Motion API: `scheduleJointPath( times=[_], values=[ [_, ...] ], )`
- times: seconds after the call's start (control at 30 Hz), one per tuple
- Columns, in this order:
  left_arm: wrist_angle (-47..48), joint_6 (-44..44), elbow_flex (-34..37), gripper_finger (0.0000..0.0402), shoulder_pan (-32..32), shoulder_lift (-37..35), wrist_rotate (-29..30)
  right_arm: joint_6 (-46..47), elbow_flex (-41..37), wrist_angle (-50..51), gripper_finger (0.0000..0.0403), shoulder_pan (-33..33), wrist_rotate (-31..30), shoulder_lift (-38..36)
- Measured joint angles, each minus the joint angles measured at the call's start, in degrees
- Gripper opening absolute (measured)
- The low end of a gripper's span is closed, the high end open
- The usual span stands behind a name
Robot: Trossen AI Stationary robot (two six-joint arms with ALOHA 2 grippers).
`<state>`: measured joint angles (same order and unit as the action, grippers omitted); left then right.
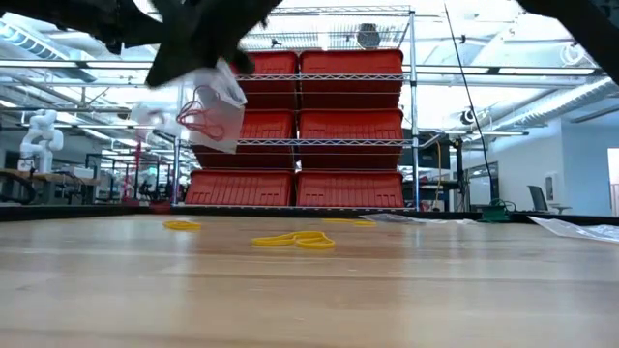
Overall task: Sort rubber bands
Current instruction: Put the red rubber band into the transparent zip bag, then put the red rubber band into the zip bag
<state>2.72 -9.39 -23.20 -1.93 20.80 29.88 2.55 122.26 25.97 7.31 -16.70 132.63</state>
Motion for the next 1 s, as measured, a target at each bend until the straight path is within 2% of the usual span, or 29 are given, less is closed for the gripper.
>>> scheduleJointPath(
  times=[0.37,0.47,0.6,0.7,0.8,0.87,0.93,1.0],
  values=[
    [-1.5,0.1,0.0,0.0000,0.0,0.0,-7.5,-8.2,0.1,2.5,0.0000,0.7,-6.2,-12.5],
    [-2.0,0.9,0.0,0.0000,0.0,0.0,-8.0,-8.0,0.2,6.1,0.0000,1.3,-4.3,-14.3],
    [-1.7,1.1,0.0,0.0000,0.0,0.1,-8.2,-4.6,0.1,18.3,0.0000,2.3,-1.2,-13.6],
    [-1.7,1.2,0.0,0.0000,0.0,0.1,-8.2,-5.0,-2.8,21.3,0.0000,3.1,4.4,-12.7],
    [-1.7,1.2,0.0,0.0000,0.0,0.1,-8.2,-8.2,-11.1,17.0,0.0000,3.3,13.4,-12.5],
    [-1.7,1.1,0.0,0.0000,0.0,0.0,-8.2,-11.6,-18.3,8.5,0.0000,3.1,17.8,-12.2],
    [-1.7,1.1,0.0,0.0000,0.0,0.0,-8.2,-14.1,-24.0,-0.7,0.0000,2.5,18.7,-11.8],
    [-1.8,1.1,0.0,0.0000,0.0,0.0,-8.1,-15.5,-26.5,-7.8,0.0001,1.6,18.0,-10.4]
  ],
)
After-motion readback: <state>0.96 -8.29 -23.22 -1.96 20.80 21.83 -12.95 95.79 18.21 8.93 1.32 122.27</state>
